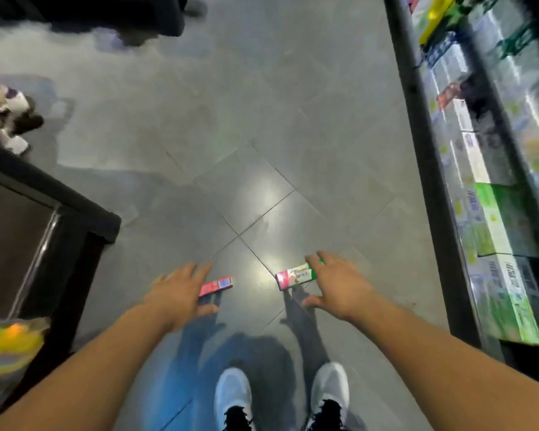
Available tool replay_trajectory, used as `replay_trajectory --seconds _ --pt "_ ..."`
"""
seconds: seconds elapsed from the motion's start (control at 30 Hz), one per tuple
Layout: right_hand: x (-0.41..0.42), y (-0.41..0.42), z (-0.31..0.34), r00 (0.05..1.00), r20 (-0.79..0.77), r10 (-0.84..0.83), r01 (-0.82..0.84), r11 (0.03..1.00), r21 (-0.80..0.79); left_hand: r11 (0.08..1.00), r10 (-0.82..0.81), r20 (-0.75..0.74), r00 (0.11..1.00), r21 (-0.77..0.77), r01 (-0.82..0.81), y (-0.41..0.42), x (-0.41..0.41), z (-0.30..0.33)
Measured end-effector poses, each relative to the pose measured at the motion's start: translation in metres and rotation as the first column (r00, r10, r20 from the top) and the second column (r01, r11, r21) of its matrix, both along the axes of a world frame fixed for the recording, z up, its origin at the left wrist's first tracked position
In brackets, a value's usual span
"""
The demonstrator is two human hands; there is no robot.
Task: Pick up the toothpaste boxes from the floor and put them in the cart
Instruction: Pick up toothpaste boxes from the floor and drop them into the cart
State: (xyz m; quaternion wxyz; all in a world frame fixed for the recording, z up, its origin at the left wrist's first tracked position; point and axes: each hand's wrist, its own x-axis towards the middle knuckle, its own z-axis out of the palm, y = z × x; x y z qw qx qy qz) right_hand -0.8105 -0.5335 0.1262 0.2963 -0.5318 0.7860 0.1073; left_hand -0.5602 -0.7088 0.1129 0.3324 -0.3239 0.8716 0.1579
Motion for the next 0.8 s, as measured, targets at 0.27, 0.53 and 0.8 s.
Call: replay_trajectory --seconds 0.27,0.53,0.8 --pt "-0.028 -0.030 -0.254 0.984 -0.096 0.151 -0.141 0.984 0.110 1.000 -0.023 0.074 0.997 -0.008 0.024 -0.030 0.001 -0.253" --pt "-0.058 -0.024 -0.358 0.916 -0.256 0.309 -0.282 0.949 0.137 0.991 -0.076 0.171 0.982 -0.094 0.093 -0.040 0.005 -0.342" --pt "-0.062 -0.034 -0.283 0.979 -0.200 0.023 -0.015 0.999 0.042 0.973 0.227 -0.009 0.974 -0.031 -0.227 -0.042 -0.049 -0.258"
